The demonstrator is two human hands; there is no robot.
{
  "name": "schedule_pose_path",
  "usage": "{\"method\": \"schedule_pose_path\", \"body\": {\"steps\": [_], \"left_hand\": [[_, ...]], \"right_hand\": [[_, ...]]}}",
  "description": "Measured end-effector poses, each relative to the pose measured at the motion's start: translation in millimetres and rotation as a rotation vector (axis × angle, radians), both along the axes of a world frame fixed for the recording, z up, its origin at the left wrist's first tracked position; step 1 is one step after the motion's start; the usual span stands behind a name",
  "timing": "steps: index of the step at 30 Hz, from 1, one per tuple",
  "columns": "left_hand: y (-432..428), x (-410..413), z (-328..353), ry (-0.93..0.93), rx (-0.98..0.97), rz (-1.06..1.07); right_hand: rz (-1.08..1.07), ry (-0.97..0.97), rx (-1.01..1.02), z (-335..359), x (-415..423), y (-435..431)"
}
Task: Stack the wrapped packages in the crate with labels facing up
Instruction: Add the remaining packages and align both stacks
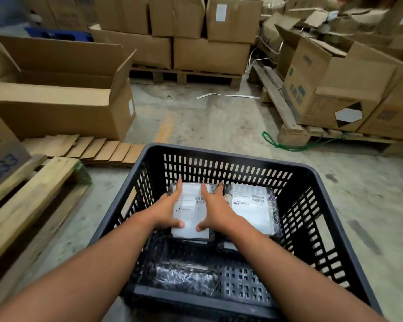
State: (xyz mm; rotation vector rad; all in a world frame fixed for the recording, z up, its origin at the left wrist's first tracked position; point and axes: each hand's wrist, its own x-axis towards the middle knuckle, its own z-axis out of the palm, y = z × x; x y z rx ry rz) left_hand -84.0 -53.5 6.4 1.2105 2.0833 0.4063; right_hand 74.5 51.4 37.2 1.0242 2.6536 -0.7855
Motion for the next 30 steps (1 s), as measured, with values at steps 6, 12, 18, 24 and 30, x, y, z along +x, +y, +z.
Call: {"method": "schedule_pose_path", "body": {"steps": [6,12,18,24,30], "left_hand": [[12,8,-5,0.07,0.038,0.048],[7,-3,-13,0.098,-0.095,-0.062],[10,-11,-19,0.006,-0.032,-0.023],[14,-18,-25,0.01,-0.073,-0.053],[17,-16,-23,0.029,-0.116,-0.071]], "right_hand": [[0.113,-0.089,0.102,-8,0,-13],[0.222,-0.115,0.302,-9,11,9],[0.265,-0.302,0.416,-25,21,24],[0.252,-0.352,0.45,-34,16,22],[0.251,-0.354,0.461,-36,15,23]]}}
